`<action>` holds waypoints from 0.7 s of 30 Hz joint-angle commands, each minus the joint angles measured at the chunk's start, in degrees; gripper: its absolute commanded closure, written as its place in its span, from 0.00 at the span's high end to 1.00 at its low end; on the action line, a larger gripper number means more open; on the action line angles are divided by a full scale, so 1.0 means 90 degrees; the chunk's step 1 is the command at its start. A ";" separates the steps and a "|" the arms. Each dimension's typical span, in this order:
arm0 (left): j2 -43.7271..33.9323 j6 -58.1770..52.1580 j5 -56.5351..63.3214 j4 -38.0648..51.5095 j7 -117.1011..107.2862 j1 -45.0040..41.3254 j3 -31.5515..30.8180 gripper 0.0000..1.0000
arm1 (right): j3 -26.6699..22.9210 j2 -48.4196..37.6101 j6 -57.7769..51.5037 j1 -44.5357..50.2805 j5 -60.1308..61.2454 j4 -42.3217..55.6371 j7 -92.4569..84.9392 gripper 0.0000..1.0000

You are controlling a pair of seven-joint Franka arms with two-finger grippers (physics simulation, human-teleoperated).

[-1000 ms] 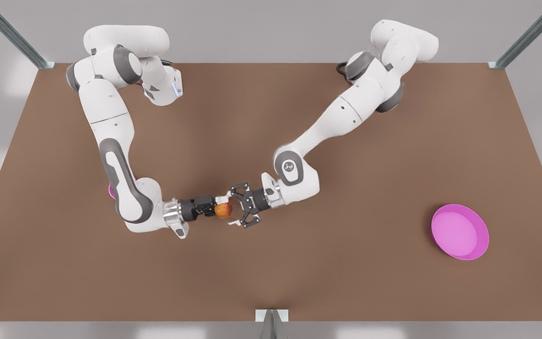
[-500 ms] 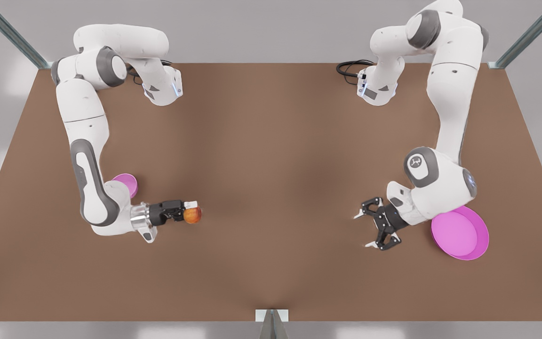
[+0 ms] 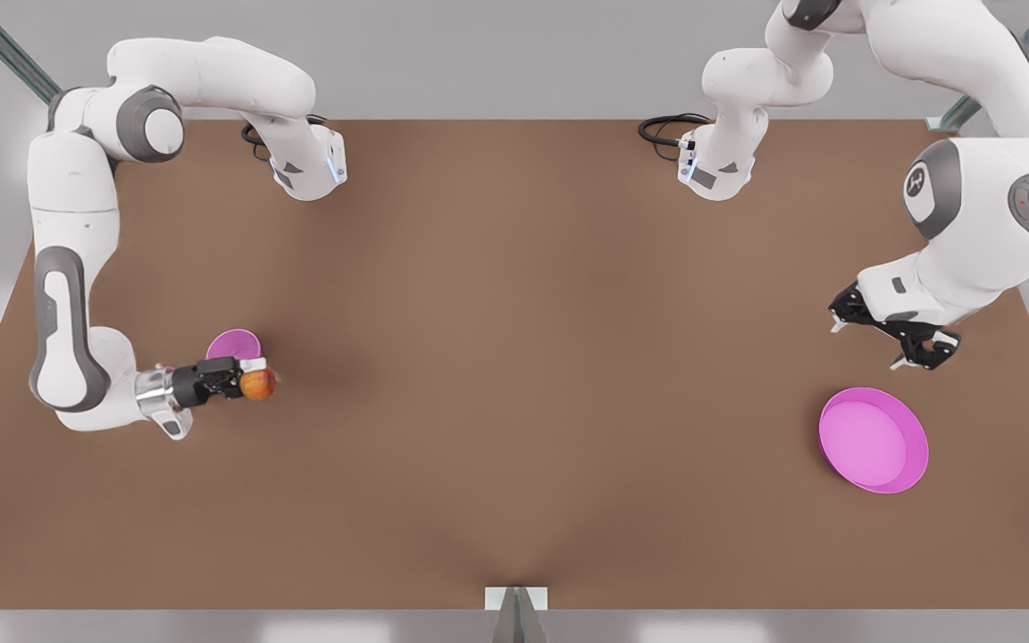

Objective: Use the left arm to pick up the apple from the plate, transfer it to the gripper of the right arm, and then use the right arm to place it into the bowl

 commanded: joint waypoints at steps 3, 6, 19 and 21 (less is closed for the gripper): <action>0.0008 -0.0471 -0.0019 -0.0009 -0.4177 -0.0031 0.0005 1.00 | 0.0006 -0.0008 -0.0808 -0.0288 -0.0921 0.0018 -0.0954 0.62; 0.0008 -0.0481 -0.0019 -0.0019 -0.4177 -0.0041 0.0005 1.00 | 0.0006 -0.0067 -0.1091 -0.0561 -0.1410 0.0018 -0.1326 0.62; -0.0031 -0.0549 -0.0029 -0.0009 -0.4167 -0.0041 -0.0005 1.00 | 0.0006 -0.0096 -0.1072 -0.0826 -0.2650 0.0018 -0.1912 0.62; -0.0031 -0.0549 -0.0029 -0.0009 -0.4167 -0.0032 -0.0005 1.00 | 0.0015 -0.0106 -0.0886 -0.0796 -0.2767 0.0018 -0.1912 0.61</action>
